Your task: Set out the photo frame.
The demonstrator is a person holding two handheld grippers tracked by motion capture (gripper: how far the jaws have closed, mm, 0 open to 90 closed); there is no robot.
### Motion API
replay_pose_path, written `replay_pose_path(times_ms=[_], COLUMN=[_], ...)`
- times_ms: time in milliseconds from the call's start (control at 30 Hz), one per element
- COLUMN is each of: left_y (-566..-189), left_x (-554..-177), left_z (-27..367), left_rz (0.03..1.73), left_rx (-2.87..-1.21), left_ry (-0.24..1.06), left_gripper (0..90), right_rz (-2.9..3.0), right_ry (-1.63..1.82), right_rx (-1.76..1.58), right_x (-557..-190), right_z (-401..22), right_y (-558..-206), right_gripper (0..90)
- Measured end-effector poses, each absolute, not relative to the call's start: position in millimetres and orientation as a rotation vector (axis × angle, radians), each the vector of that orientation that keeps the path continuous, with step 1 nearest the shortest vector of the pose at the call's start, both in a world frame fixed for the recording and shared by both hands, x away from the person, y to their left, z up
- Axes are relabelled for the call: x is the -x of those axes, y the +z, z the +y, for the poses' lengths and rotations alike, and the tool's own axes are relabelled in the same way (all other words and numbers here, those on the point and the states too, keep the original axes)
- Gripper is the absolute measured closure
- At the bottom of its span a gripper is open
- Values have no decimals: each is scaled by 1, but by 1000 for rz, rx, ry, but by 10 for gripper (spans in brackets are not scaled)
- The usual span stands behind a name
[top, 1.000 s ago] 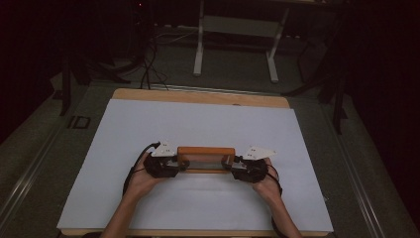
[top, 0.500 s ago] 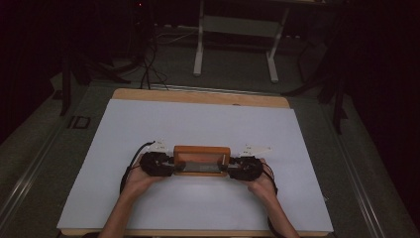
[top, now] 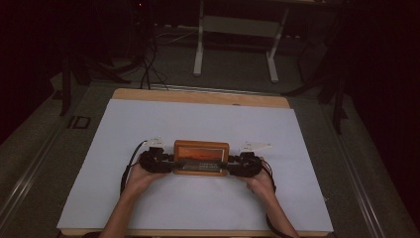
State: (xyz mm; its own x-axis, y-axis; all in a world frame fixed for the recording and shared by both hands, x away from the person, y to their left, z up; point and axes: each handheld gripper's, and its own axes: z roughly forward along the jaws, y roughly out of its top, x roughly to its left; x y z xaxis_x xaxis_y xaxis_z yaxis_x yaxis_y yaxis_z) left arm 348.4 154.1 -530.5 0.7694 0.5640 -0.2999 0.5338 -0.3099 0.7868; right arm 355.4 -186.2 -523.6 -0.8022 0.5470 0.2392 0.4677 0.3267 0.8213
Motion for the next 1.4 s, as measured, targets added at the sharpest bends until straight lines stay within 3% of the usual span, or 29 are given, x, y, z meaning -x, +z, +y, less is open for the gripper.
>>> replay_pose_path(times_ms=[900,1067,1400], left_y=[-529,-526,-515], left_x=[-347,-345,-337], left_z=[153,155,159], left_rz=[834,841,843], left_rx=[-1979,-1983,-2000], left_ry=[50,77,159], left_gripper=[561,509,493], right_rz=[2481,2496,2507], right_ry=[1456,1387,1329], right_rx=[-912,-879,-840], right_x=[-353,-350,-345], right_z=[-185,-185,-191], right_y=[-523,-521,-512], right_gripper=[575,516,479])
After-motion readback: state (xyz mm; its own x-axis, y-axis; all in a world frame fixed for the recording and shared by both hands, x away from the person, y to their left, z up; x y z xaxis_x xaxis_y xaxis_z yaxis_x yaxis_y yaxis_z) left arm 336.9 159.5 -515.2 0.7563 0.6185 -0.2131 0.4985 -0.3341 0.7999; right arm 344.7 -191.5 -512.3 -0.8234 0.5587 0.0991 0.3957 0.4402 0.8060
